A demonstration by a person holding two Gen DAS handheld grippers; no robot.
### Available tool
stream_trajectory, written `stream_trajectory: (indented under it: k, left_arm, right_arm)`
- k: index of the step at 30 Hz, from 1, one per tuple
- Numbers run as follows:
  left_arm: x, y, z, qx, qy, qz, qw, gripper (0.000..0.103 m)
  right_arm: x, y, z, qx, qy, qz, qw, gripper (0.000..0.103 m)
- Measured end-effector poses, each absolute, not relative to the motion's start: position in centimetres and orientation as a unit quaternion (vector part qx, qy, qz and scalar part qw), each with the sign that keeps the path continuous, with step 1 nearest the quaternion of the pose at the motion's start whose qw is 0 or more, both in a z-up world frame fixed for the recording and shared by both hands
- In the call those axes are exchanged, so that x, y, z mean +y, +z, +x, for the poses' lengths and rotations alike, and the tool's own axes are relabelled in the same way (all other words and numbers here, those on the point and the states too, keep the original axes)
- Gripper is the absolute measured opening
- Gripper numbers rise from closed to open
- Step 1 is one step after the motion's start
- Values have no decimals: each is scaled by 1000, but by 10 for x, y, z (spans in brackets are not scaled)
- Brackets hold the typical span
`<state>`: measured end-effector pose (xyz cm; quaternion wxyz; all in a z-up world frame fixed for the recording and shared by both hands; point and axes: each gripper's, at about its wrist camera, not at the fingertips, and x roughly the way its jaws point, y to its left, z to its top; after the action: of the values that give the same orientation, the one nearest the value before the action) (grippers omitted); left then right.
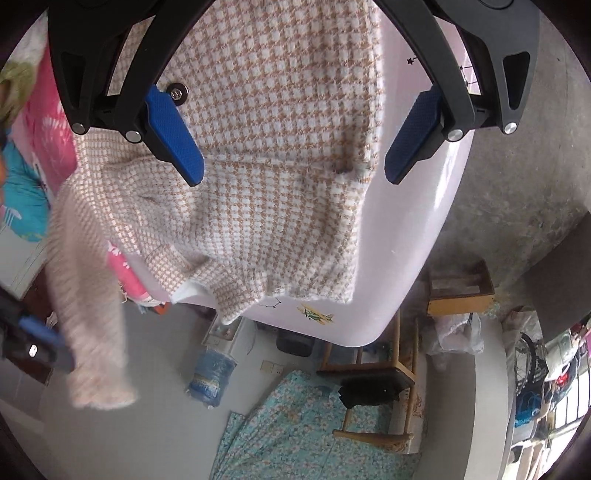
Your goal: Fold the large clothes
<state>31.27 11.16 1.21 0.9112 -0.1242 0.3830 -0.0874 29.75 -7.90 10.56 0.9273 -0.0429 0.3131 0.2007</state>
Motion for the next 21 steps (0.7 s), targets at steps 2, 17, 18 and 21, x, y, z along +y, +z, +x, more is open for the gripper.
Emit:
stream_trajectory:
  k: [2, 17, 18, 21]
  left_arm:
    - [117, 11, 298, 384, -96, -143, 907, 95]
    - [69, -24, 396, 466, -137, -140, 863, 60]
    - [62, -31, 406, 481, -122, -121, 860, 51]
    - [47, -49, 425, 506, -102, -90, 852, 27]
  right_arm:
    - [-55, 59, 301, 380, 232, -50, 894, 74]
    - [-284, 2, 257, 453, 57, 146, 878, 74]
    - [-298, -1, 253, 452, 36, 155, 878, 72]
    - [-332, -5, 250, 452, 3, 178, 874, 64]
